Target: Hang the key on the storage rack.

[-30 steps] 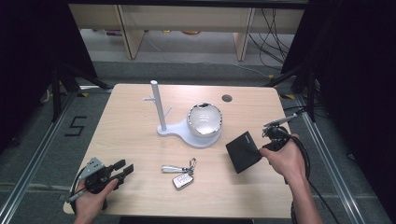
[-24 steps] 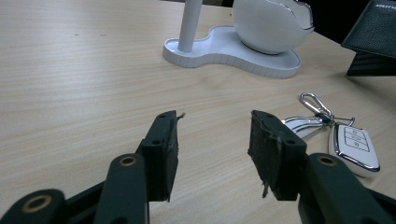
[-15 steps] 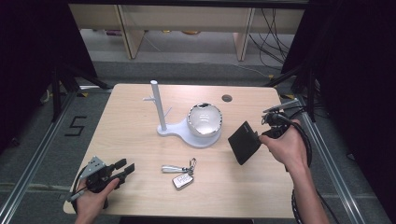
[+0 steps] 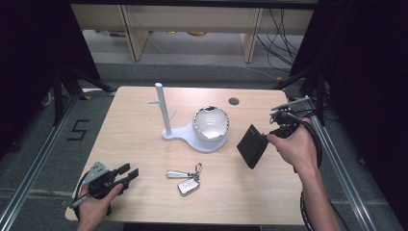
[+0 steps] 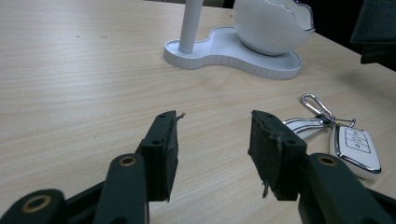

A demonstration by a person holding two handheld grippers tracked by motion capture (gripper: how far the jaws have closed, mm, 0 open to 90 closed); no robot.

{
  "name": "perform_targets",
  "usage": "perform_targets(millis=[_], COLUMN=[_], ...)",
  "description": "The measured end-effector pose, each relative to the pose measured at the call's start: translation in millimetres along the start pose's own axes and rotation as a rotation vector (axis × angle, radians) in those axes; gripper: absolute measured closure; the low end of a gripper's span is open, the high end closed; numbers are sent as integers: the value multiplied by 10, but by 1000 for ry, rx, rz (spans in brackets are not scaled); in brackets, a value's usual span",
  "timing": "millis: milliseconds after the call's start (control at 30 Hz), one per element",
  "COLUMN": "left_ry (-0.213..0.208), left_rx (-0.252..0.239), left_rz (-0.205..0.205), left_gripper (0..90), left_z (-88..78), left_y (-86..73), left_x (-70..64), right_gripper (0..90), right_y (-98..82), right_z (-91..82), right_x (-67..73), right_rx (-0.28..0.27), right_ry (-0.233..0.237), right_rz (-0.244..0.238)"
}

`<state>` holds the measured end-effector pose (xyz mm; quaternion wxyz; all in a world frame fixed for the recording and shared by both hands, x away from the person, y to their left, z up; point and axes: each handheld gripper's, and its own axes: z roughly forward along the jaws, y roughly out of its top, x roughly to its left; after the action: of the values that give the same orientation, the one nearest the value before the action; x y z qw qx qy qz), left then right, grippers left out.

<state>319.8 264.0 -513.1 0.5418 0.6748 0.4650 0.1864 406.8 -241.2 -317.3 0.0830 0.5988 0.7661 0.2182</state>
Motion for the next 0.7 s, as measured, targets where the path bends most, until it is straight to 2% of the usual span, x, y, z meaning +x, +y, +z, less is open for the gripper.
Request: perform_targets(millis=[233,267,300,400,433,500,567,600,633,667,700], left_ry=[-8,-3,-4,0,-1,-8,-7,-7,-6,-6,-6], left_rx=[-7,-3,-2,-8,-12,-12,-12,-12,-12,-13,-13], left_rz=[-1,2,4,-3,-3,0,2,2,0,0,0], left_gripper=[511,511,511,512,512,511,512,512,512,512,512], left_z=[-5,-14,-18,-30,-32,-32,-32,-32,-33,-33,-33], left_y=[-9,-10,-12,-21,-21,-18,-17,-17,-18,-18,-19], left_x=[-6,-6,0,11,12,16,17,17,16,15,15], right_gripper=[863,865,866,867,868,870,872,873,873,874,874], right_y=[82,95,110,133,141,174,212,235,252,289,310], right_z=[-54,-74,-74,-108,-129,-143,-178,-192,-197,-208,-210], right_x=[52,109,80,108,155,147,198,222,211,240,235], right_rx=[-25,-15,-35,-51,-52,-63,-80,-80,-95,-107,-134], right_ry=[10,18,5,10,23,7,17,16,23,27,32], right_rz=[-11,24,-15,-16,20,-22,-31,-20,-50,-54,-90])
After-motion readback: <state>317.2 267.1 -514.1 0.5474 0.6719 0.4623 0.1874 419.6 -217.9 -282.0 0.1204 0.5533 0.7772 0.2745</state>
